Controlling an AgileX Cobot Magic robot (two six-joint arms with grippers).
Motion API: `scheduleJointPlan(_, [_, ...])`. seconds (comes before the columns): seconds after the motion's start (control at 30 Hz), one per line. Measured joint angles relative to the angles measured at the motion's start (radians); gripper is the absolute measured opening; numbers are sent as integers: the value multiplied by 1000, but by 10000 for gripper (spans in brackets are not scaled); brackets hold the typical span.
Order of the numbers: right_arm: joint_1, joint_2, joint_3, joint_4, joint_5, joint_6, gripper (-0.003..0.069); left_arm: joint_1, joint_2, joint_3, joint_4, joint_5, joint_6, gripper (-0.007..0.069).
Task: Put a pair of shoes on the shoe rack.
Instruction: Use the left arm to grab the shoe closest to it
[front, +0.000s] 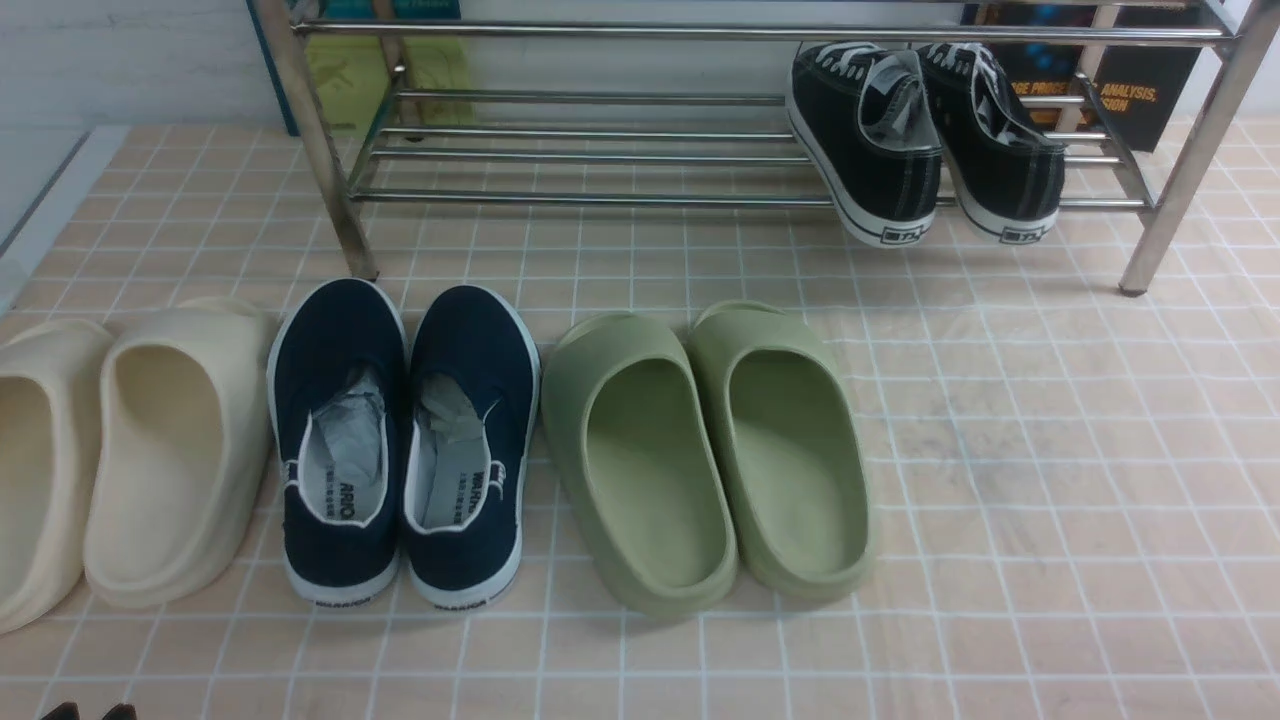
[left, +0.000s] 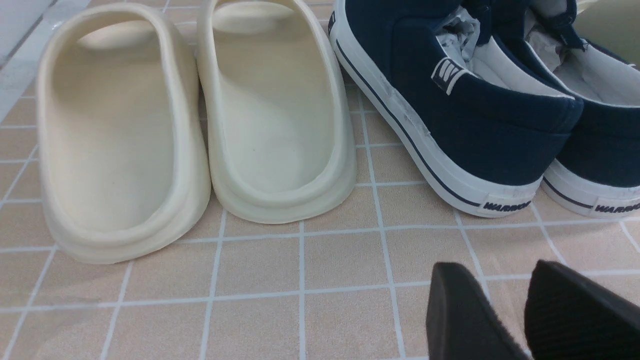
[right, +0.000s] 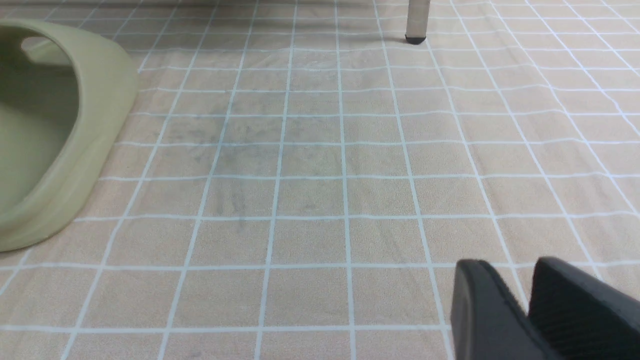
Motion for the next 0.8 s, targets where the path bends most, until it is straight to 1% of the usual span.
scheduleJointPlan(0.8, [0,0,0,1,1,0,193,0,0,0,0,0,0,239])
